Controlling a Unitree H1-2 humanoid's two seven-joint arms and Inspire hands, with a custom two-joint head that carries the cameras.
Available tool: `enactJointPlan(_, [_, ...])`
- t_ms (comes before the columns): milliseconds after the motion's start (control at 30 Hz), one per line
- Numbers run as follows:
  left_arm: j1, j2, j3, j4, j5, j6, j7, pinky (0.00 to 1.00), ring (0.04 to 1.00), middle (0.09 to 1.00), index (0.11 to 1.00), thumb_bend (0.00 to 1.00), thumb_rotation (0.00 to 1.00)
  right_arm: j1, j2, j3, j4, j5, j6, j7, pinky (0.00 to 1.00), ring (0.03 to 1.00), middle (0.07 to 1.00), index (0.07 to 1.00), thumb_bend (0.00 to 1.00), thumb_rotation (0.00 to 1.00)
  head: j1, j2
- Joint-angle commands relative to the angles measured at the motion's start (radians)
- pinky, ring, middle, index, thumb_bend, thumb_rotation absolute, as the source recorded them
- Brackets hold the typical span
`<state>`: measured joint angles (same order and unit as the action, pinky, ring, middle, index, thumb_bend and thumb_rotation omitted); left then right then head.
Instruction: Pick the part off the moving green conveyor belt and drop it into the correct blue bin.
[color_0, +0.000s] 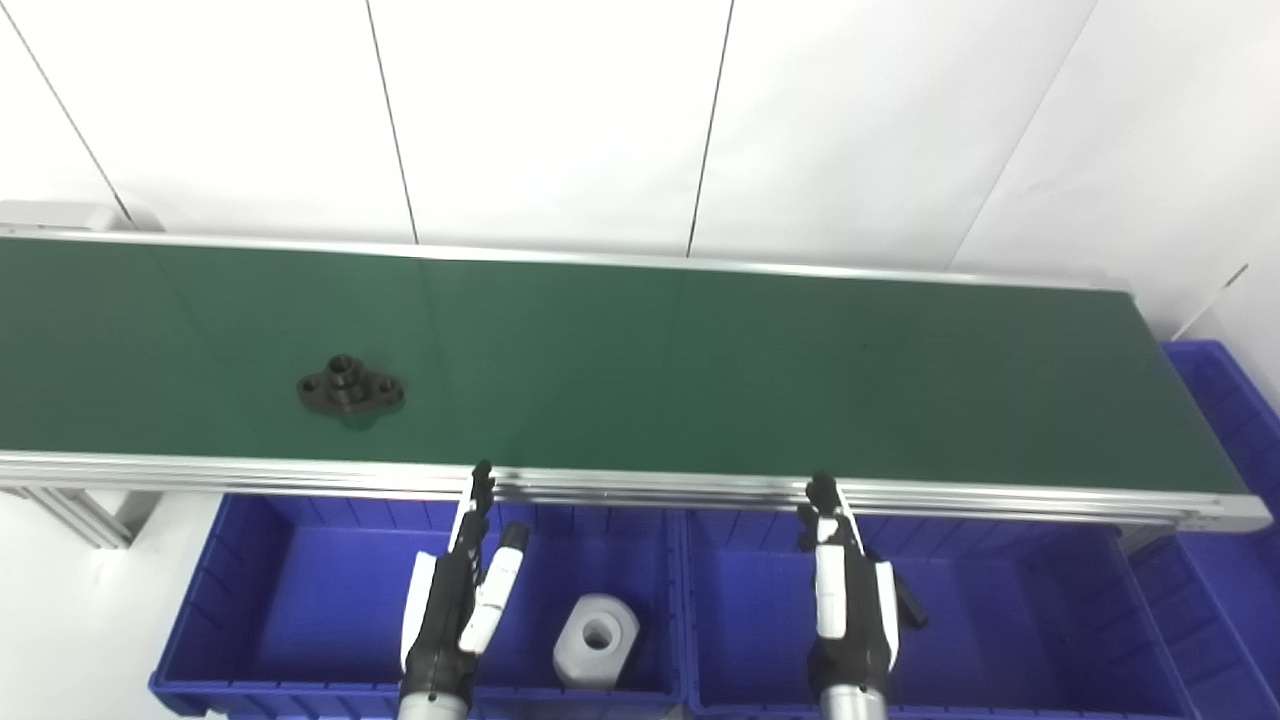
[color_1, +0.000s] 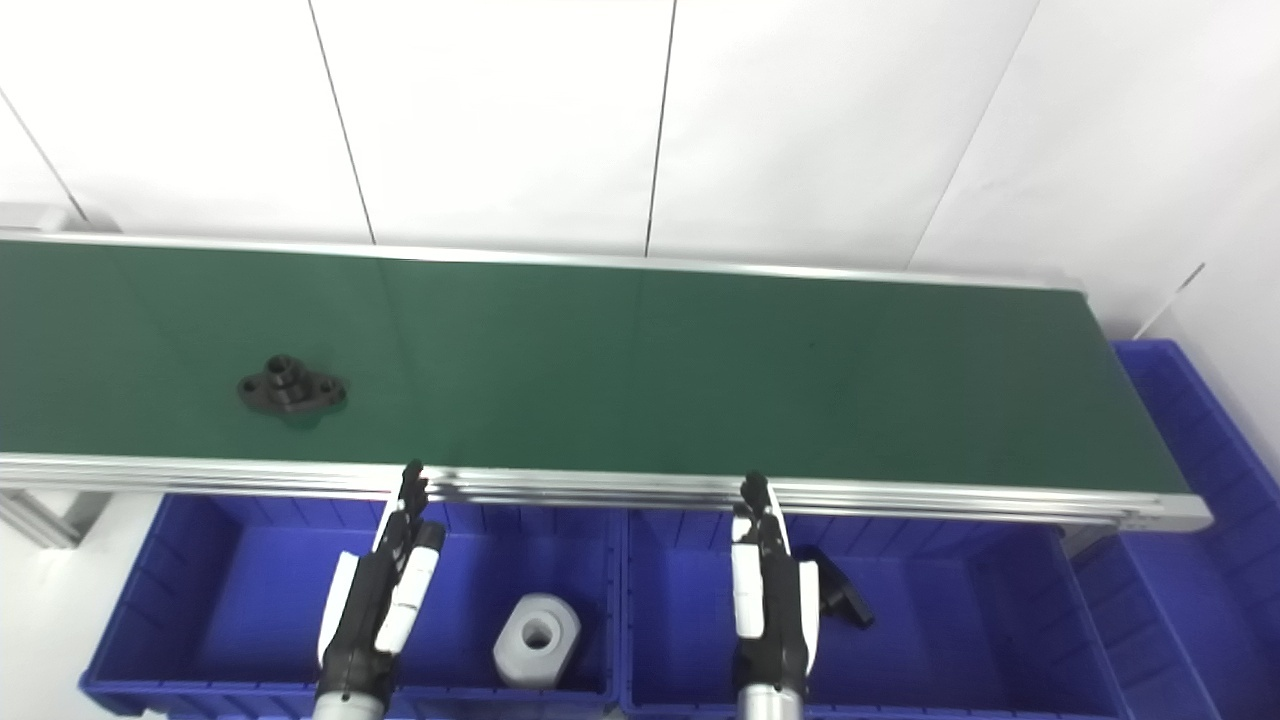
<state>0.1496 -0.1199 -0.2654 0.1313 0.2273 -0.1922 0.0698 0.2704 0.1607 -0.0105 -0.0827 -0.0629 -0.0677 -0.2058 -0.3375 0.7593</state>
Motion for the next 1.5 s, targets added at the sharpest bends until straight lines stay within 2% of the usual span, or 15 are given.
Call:
enactJointPlan(0, [-0.017,-0.024,-0.006,-0.015,0.013,-0.029,0.015,1.00,1.000,1.000,1.000,0.51,0.96,-0.011,0.010,0.004,-0.022,0.001,-0.007,0.005,0.95,0.932,0.933,0.939,0.81,1.00,-0.001,-0.005])
enactJointPlan(400, [-0.010,-0.022,-0.009,-0.020,0.008,-0.024,0.006,1.00,0.999,1.000,1.000,0.47,0.94,-0.011,0.011,0.006,-0.012,0.011,-0.007,0.007,0.94,0.929,0.941,0.943,0.83,1.00,0.001,-0.016])
enactJointPlan(533, [-0.010,-0.020,-0.010,-0.005,0.018,-0.043,0.016,0.99,0.985,1.000,1.000,0.48,0.95,-0.012,0.009,0.005,0.003,0.017,-0.021,0.009,0.91,0.927,0.937,0.942,0.82,1.00,0.016,-0.040])
enactJointPlan(667, [-0.008,-0.025,-0.012,0.014,0.020,-0.054,0.021,1.00,0.990,1.000,1.000,0.48,0.95,-0.009,0.000,0.004,0.016,0.019,-0.023,0.014,0.92,0.930,0.943,0.950,0.83,0.98,0.039,-0.068])
enactJointPlan(733, [-0.010,-0.029,-0.013,0.040,0.030,-0.072,0.033,1.00,0.994,1.000,1.000,0.48,0.94,-0.008,-0.009,0.001,0.037,0.023,-0.045,0.018,0.92,0.929,0.943,0.952,0.83,0.97,0.062,-0.104])
enactJointPlan(867, [-0.011,-0.033,-0.020,0.078,0.046,-0.095,0.050,1.00,0.999,1.000,1.000,0.47,0.95,-0.007,-0.027,-0.003,0.078,0.027,-0.087,0.027,0.90,0.928,0.952,0.959,0.80,0.97,0.083,-0.147])
enactJointPlan(1067, [-0.013,-0.035,-0.022,0.138,0.045,-0.152,0.059,1.00,1.000,1.000,1.000,0.47,0.95,-0.004,-0.040,-0.011,0.128,0.045,-0.125,0.036,0.91,0.932,0.956,0.965,0.82,0.96,0.110,-0.213])
enactJointPlan(1100, [-0.014,-0.037,-0.020,0.148,0.042,-0.162,0.059,1.00,1.000,1.000,1.000,0.49,0.94,-0.004,-0.041,-0.013,0.136,0.049,-0.132,0.036,0.91,0.932,0.954,0.965,0.84,0.94,0.110,-0.213])
enactJointPlan(1267, [-0.022,-0.043,-0.014,0.196,0.031,-0.199,0.058,0.99,1.000,1.000,1.000,0.51,0.91,-0.009,-0.049,-0.021,0.189,0.066,-0.185,0.046,0.89,0.925,0.954,0.966,0.82,0.93,0.135,-0.265])
enactJointPlan(1467, [-0.035,-0.052,-0.014,0.249,0.033,-0.233,0.067,0.99,0.995,1.000,1.000,0.53,0.90,-0.016,-0.065,-0.030,0.238,0.071,-0.222,0.053,0.92,0.928,0.951,0.970,0.81,0.95,0.181,-0.305])
